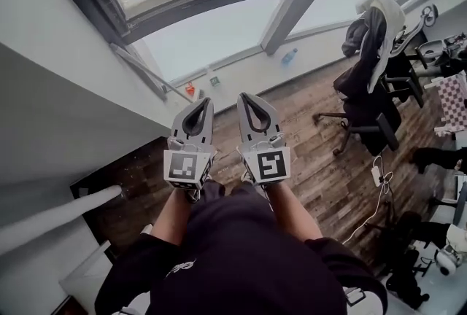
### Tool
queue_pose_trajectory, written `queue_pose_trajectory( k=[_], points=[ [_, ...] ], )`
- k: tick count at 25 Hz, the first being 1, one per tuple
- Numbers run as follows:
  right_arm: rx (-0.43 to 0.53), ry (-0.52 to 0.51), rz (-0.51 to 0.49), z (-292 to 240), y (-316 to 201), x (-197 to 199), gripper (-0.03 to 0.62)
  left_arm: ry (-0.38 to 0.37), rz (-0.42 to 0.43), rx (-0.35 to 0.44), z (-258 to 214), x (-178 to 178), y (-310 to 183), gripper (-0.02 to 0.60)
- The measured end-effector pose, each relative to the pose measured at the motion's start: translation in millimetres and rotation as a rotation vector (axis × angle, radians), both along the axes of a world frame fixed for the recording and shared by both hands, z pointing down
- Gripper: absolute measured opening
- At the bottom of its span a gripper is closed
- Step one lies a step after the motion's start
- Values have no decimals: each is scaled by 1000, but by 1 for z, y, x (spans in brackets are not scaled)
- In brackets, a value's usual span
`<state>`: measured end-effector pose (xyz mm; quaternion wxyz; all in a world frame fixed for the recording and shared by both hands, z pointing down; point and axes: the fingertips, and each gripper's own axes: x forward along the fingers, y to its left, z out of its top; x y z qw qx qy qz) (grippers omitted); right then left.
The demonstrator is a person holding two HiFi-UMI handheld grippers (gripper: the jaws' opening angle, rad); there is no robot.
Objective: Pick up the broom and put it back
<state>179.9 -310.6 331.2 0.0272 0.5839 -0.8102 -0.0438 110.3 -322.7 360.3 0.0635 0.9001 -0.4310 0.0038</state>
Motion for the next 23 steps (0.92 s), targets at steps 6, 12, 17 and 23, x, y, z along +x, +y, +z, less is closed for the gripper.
queue_pose_trajectory(
  k=[6, 12, 17, 23],
  points=[
    [43, -23, 6, -19, 24, 28, 21, 25, 42, 6, -16, 40, 22, 0],
    [68, -22, 8, -34, 33, 51, 21, 23, 60, 41, -32, 72, 34, 0],
    [107, -22, 8, -42, 36, 66, 21, 7, 60, 56, -36, 87, 39, 0],
    [95, -15, 19, -41, 35, 85, 21, -2, 81, 57, -39, 107, 39, 0]
  ],
)
